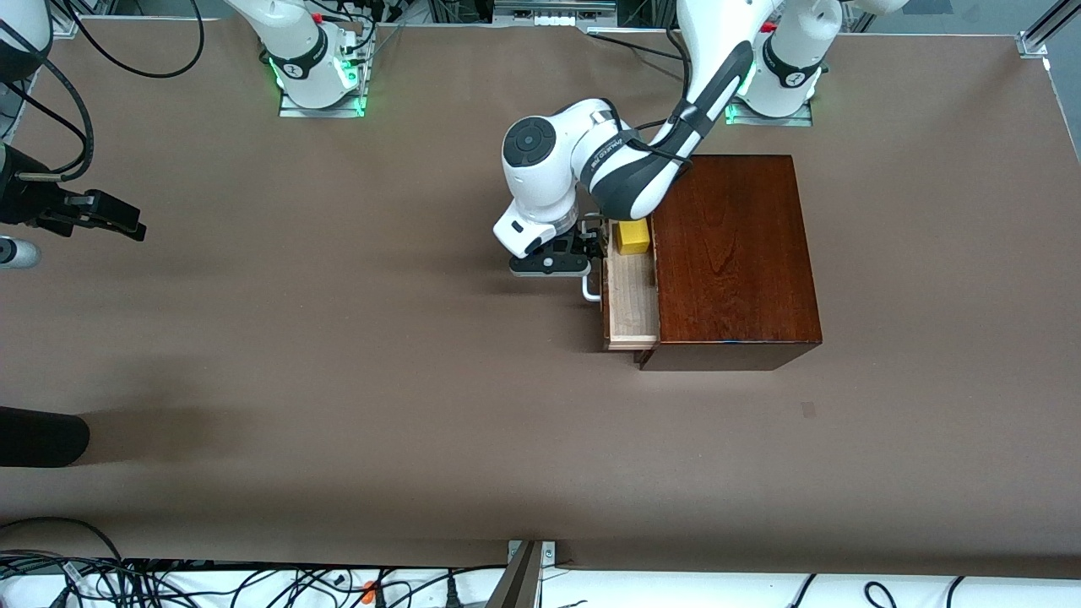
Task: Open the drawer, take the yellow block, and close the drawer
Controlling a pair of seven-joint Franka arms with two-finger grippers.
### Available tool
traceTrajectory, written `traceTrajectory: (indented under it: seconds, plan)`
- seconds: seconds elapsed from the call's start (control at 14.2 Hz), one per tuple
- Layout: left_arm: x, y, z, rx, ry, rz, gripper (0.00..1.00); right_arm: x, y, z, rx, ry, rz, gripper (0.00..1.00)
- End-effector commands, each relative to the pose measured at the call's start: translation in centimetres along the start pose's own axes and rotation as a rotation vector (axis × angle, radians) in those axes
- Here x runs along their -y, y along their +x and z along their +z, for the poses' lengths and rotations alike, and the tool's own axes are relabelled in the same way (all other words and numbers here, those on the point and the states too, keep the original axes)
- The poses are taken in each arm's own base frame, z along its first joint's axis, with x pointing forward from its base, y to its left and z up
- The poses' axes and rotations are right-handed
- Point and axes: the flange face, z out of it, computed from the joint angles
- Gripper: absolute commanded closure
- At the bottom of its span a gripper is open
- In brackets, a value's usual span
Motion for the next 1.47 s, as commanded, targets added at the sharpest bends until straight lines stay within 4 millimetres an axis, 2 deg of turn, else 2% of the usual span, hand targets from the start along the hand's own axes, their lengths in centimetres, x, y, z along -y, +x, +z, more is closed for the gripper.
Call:
traceTrajectory:
  seconds: [0.0,0.07,0.28,0.42,0.63,0.84,1.05,1.12,1.26,1.4]
  plan:
    - [-0.6,0.1,-0.9,0.009,0.032,-0.004,0.00,-0.4,0.0,-0.2,-0.006,0.005,0.005,0.00]
    - [-0.4,-0.1,-1.0,0.020,0.055,-0.002,0.00,-0.4,0.0,-0.2,-0.006,0.005,0.007,0.00]
    - [-0.6,-0.1,-3.2,0.038,0.093,-0.005,0.00,-0.4,0.0,-0.2,-0.005,0.005,0.004,0.00]
    - [0.0,0.2,-5.1,0.057,0.120,-0.015,0.00,-0.4,0.0,-0.2,-0.005,0.005,0.008,0.00]
    - [2.3,-0.5,-10.2,0.091,0.179,-0.032,0.00,-0.4,0.0,-0.3,-0.006,0.005,0.005,0.00]
    - [5.2,-0.7,-15.3,0.087,0.193,-0.044,0.00,0.2,-0.7,-1.7,-0.023,0.006,0.015,0.00]
    - [11.0,1.8,-18.9,0.095,0.190,-0.022,0.00,1.7,-1.0,-1.7,-0.001,0.066,0.185,0.00]
    - [13.4,3.0,-19.8,0.098,0.180,-0.012,0.00,3.1,-1.6,-1.6,0.040,0.075,0.247,0.00]
    - [18.1,5.0,-21.6,0.098,0.156,0.084,0.00,6.5,-2.2,-1.8,0.068,0.092,0.393,0.00]
    - [21.9,6.1,-24.0,0.081,0.130,0.171,0.00,11.8,-3.1,-2.3,0.084,0.101,0.577,0.00]
